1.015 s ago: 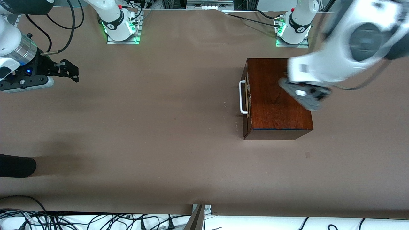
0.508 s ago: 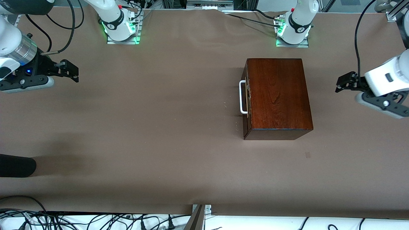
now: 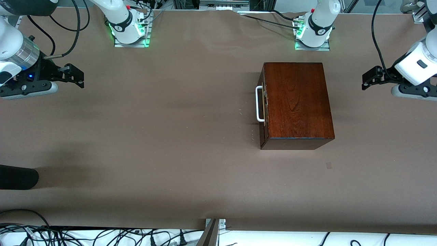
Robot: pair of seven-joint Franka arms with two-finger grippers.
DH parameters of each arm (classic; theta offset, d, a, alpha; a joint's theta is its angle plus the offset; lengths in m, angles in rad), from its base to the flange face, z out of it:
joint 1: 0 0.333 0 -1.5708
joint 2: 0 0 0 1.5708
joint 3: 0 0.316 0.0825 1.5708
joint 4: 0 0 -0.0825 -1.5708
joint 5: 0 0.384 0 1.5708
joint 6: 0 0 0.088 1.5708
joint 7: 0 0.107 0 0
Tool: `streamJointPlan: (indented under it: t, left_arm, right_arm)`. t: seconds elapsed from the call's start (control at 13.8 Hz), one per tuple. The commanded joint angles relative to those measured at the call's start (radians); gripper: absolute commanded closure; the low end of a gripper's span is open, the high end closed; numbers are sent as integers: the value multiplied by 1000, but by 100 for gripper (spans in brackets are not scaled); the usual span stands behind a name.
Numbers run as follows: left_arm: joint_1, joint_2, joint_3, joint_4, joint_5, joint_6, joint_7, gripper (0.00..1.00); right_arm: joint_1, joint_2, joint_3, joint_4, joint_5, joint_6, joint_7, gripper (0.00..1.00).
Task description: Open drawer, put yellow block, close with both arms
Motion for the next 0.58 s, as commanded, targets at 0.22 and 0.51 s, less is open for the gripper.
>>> streamJointPlan:
  t: [0.22,0.51]
  left_arm:
    - [-93,-47,75,-48,-14,27,-66,0]
    - [-96,-36,77,-36,-14,21,-61,0]
  right_arm:
    - [-3,2,6,13,-9,-5,6,0]
    - [-3,2,6,11,-9,-5,6,0]
